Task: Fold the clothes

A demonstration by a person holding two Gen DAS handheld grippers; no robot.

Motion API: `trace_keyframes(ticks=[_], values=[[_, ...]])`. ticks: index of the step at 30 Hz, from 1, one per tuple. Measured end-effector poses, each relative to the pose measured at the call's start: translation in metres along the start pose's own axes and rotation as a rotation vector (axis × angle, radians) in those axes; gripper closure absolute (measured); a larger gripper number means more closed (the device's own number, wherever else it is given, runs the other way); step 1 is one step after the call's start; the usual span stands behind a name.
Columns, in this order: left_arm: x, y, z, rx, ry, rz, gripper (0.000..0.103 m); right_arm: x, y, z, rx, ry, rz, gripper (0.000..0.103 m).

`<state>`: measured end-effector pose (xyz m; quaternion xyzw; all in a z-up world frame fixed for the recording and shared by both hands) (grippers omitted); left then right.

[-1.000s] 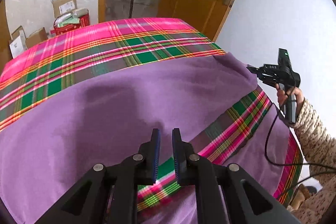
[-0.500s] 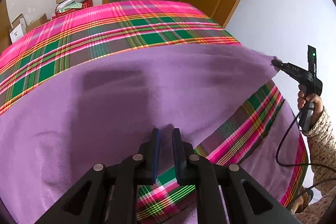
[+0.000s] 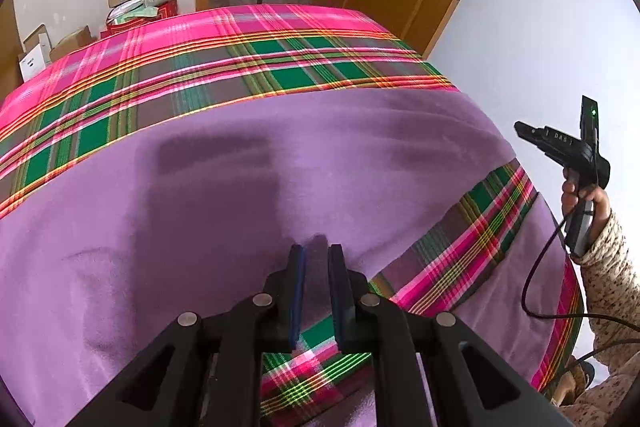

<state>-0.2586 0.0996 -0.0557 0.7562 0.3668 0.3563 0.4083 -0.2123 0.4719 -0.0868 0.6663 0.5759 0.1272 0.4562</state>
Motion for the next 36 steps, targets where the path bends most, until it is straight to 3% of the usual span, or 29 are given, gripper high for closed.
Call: trace_keyframes(ticks=[4,8,11,14,17,21,25,30,36], values=[[-0.009,0.010,0.003,0.013,0.025,-0.010,0.091,-0.040,-0.014,0.015,-0.061,0.147,-0.038,0.070],[-0.023,0.026,0.007,0.041,0.073,0.002,0.091,-0.048,-0.017,0.025,-0.088,0.218,0.068,0.069],[-0.038,0.041,0.010,0.066,0.111,-0.023,0.091,-0.069,-0.009,0.026,-0.055,0.307,0.113,0.069],[-0.051,0.056,0.015,0.089,0.142,-0.037,0.091,-0.107,-0.002,0.032,-0.030,0.428,0.048,0.069],[-0.062,0.071,0.021,0.112,0.173,-0.048,0.091,-0.141,-0.009,0.049,-0.073,0.513,-0.022,0.068],[-0.076,0.089,0.032,0.135,0.197,-0.072,0.091,-0.151,-0.027,0.076,-0.193,0.572,0.027,0.068],[-0.096,0.105,0.047,0.150,0.235,-0.104,0.091,-0.154,-0.018,0.079,-0.184,0.573,0.064,0.067],[-0.135,0.121,0.071,0.158,0.309,-0.168,0.091,-0.198,-0.003,0.087,-0.144,0.642,-0.035,0.067],[-0.181,0.124,0.093,0.140,0.383,-0.215,0.091,-0.252,-0.027,0.112,-0.199,0.737,-0.099,0.066]])
Point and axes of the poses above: each gripper's, at about its wrist camera, not at the fingertips, and y roughly against the way its jaws point, x to its right, z to its underside, the point moved 9 cm from there along -y, roughly the way its jaws point, and after that the axes turned 6 degrees about -x, right-handed, at the moved point
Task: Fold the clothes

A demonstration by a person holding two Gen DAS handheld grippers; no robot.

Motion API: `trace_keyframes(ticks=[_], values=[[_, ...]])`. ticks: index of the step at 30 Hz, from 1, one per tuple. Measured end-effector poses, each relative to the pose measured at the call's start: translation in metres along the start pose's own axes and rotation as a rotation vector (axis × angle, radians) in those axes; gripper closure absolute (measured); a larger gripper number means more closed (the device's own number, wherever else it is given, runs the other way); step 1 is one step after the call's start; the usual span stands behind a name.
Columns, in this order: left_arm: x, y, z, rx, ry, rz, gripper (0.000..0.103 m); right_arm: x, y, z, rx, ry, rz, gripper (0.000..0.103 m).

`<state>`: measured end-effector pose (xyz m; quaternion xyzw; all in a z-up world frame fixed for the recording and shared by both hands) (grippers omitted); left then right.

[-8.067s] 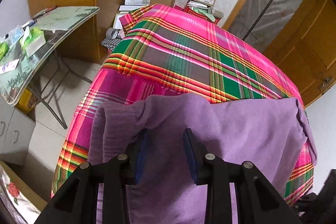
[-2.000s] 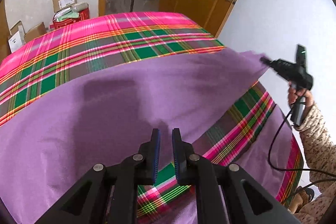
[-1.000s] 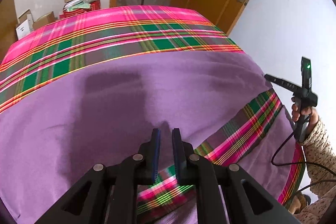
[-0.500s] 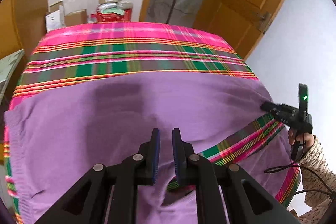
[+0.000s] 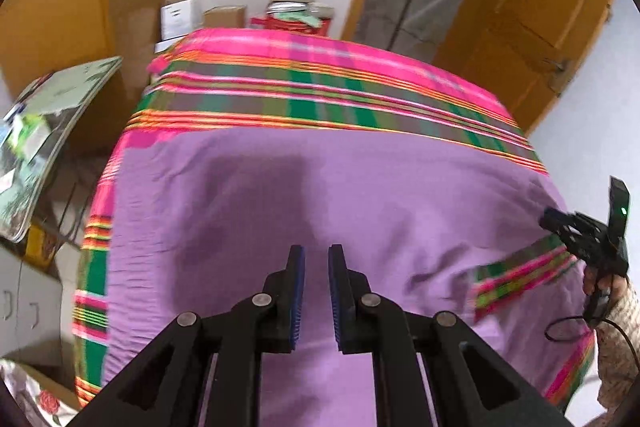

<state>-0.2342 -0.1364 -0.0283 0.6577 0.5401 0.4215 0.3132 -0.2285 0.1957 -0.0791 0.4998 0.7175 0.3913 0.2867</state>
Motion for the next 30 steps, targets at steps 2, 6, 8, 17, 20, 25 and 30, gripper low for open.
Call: trace_keyframes(ticks=[2,6,8,17,20,25,30], values=[[-0.019,-0.004,0.001,-0.011,0.032,-0.019,0.091,-0.009,-0.013,0.001,-0.031,0.018,0.003,0.066],[-0.051,-0.011,0.003,-0.024,0.090,-0.041,0.091,-0.010,-0.021,-0.001,-0.053,0.009,0.036,0.064],[-0.066,-0.013,0.002,-0.015,0.118,-0.059,0.091,-0.008,-0.019,-0.002,-0.063,-0.015,0.057,0.064],[-0.087,-0.026,-0.024,-0.008,0.123,-0.064,0.091,-0.080,-0.012,-0.034,0.004,0.112,-0.019,0.064],[-0.092,-0.039,-0.035,-0.027,0.125,-0.060,0.091,-0.106,-0.018,-0.040,0.002,0.164,-0.049,0.064],[-0.091,-0.054,-0.048,-0.041,0.105,-0.043,0.091,-0.142,-0.033,-0.054,-0.010,0.243,-0.100,0.064],[-0.106,-0.057,-0.068,-0.006,0.109,-0.073,0.096,-0.165,-0.052,-0.069,-0.027,0.291,-0.112,0.064]])
Point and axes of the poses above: each gripper's, at about its wrist camera, not at the fingertips, and y roughly against the way its jaws point, x to its right, z to its underside, the point moved 9 cm from there along -y, roughly the way its jaws point, and after that the axes turned 6 degrees about -x, right-handed, at the moved point
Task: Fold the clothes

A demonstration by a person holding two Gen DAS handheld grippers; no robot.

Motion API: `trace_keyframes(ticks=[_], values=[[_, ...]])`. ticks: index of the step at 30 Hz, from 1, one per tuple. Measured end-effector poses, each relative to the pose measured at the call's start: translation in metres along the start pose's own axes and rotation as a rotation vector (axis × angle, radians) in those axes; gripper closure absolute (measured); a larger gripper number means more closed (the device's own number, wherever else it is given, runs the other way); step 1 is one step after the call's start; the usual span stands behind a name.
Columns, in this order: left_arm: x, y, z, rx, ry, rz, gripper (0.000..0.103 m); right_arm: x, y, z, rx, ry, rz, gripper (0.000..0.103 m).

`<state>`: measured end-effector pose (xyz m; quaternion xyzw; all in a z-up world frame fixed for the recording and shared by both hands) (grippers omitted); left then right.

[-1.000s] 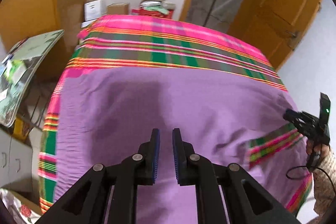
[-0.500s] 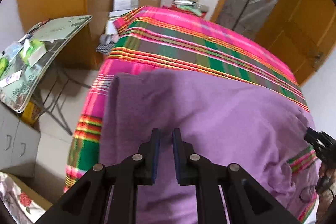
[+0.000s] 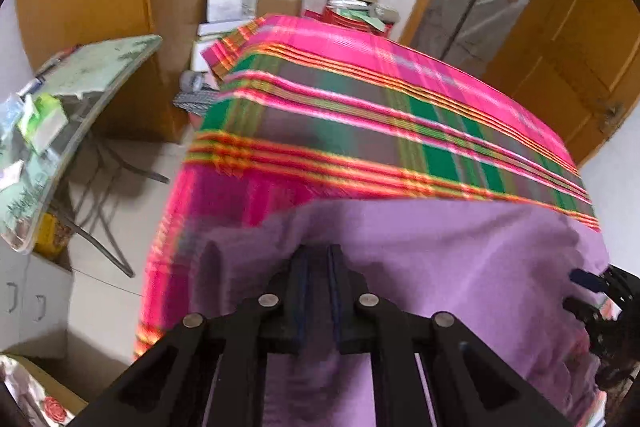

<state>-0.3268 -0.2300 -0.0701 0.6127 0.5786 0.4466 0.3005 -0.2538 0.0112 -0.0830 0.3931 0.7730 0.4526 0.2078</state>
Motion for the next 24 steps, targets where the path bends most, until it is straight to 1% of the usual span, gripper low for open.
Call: trace_keyframes(ticks=[2,3,5,7,9,12,14,16,19,22,24], values=[[-0.005,-0.003,-0.008,0.016,-0.005,-0.001,0.098,-0.006,-0.007,-0.008,-0.001,0.019,-0.005,0.064],[-0.008,-0.004,-0.012,0.022,0.001,-0.004,0.100,-0.009,-0.011,-0.012,-0.004,0.029,-0.006,0.064],[-0.012,-0.006,-0.019,0.034,-0.004,-0.039,0.100,-0.015,-0.020,-0.021,-0.008,0.046,-0.007,0.064],[-0.011,-0.007,-0.021,0.041,-0.016,-0.056,0.101,-0.017,-0.032,-0.030,-0.025,0.051,-0.005,0.064],[-0.010,-0.007,-0.024,0.048,-0.029,-0.073,0.101,-0.018,-0.040,-0.041,-0.038,0.055,-0.004,0.061],[-0.010,-0.005,-0.022,0.037,-0.036,-0.078,0.101,-0.016,-0.038,-0.055,-0.037,0.032,-0.021,0.061],[-0.008,0.003,-0.021,0.055,-0.040,-0.090,0.101,-0.013,-0.028,-0.067,0.015,-0.002,-0.034,0.061],[0.000,0.013,-0.017,0.086,-0.077,-0.100,0.099,-0.009,-0.023,-0.076,0.051,-0.028,-0.038,0.061],[0.014,0.024,-0.014,0.103,-0.126,-0.069,0.099,-0.013,-0.029,-0.082,0.043,-0.003,-0.023,0.061],[0.024,0.024,-0.008,0.087,-0.163,-0.046,0.099,-0.019,-0.042,-0.084,0.023,0.037,-0.001,0.061],[0.025,0.017,-0.006,0.065,-0.181,-0.067,0.098,-0.019,-0.051,-0.086,0.007,0.032,0.004,0.061]])
Point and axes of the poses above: each gripper's, at about its wrist camera, not at the fingertips, and y roughly against the way its jaws point, x to its right, z to its underside, the point moved 9 cm from there along -y, roughly the way its jaws point, and after that the axes turned 6 degrees about -x, right-handed, at the moved point
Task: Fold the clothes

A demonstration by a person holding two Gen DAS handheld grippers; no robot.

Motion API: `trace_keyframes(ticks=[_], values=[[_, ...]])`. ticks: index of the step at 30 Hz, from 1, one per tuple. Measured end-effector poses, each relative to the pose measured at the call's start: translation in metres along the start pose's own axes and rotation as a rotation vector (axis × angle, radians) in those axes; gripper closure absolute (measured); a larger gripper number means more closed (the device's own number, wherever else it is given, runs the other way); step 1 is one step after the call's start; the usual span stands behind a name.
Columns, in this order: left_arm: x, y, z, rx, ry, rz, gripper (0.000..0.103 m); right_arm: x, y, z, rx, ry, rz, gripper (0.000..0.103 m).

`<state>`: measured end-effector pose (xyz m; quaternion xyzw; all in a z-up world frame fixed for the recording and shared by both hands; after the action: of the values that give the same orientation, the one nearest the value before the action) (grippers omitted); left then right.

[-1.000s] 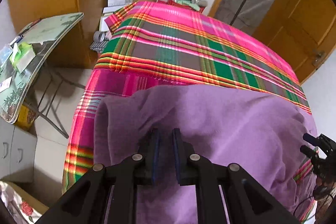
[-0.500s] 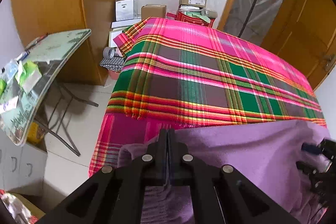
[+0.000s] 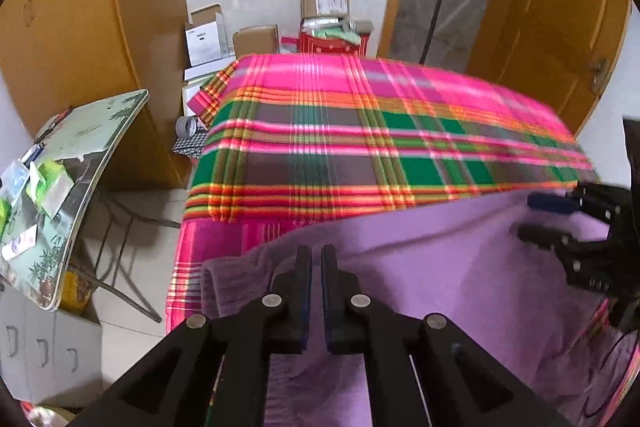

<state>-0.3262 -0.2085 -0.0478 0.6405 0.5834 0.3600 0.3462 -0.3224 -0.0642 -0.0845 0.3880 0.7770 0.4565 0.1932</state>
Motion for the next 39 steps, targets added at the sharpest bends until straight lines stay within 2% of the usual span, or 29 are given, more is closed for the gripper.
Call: trace_keyframes(ticks=[3,7,9,12,15,17,21,27,31,39], values=[[-0.003,-0.018,0.003,-0.045,0.001,-0.025,0.098,0.006,-0.012,-0.002,-0.018,-0.045,-0.014,0.061],[-0.009,-0.026,-0.001,-0.041,0.017,-0.029,0.098,0.013,-0.019,-0.008,-0.006,-0.052,0.008,0.060],[-0.010,-0.027,-0.005,-0.040,0.011,-0.039,0.098,0.016,-0.021,-0.011,-0.003,-0.052,0.017,0.055],[-0.011,-0.030,-0.011,-0.043,0.006,-0.045,0.098,0.023,-0.023,-0.014,-0.008,-0.092,-0.015,0.053],[-0.008,-0.029,-0.012,-0.040,-0.029,-0.056,0.098,0.031,-0.014,-0.016,0.037,-0.132,-0.036,0.053],[-0.006,-0.030,-0.011,-0.039,-0.074,-0.076,0.096,0.034,-0.011,-0.016,0.048,-0.127,-0.043,0.053],[0.000,-0.033,-0.009,-0.067,-0.158,-0.077,0.089,0.030,-0.017,-0.015,0.015,-0.085,-0.074,0.053],[0.005,-0.033,-0.006,-0.066,-0.243,-0.086,0.087,0.026,-0.024,-0.012,0.005,-0.062,-0.099,0.053],[0.007,-0.033,-0.006,-0.072,-0.275,-0.072,0.087,0.025,-0.026,-0.013,-0.003,-0.039,-0.112,0.053],[0.004,-0.033,-0.007,-0.055,-0.250,-0.033,0.087,0.022,-0.026,-0.013,0.008,-0.022,-0.112,0.053]])
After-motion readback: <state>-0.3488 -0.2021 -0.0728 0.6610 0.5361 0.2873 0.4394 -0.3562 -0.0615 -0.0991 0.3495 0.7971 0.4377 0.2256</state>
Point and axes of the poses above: each gripper's, at about its wrist camera, not at the fingertips, and y roughly against the way its jaws point, x to its right, z to its underside, the point moved 9 cm from there along -y, roughly the way its jaws point, and after that the axes turned 6 degrees about -x, right-handed, at the moved point
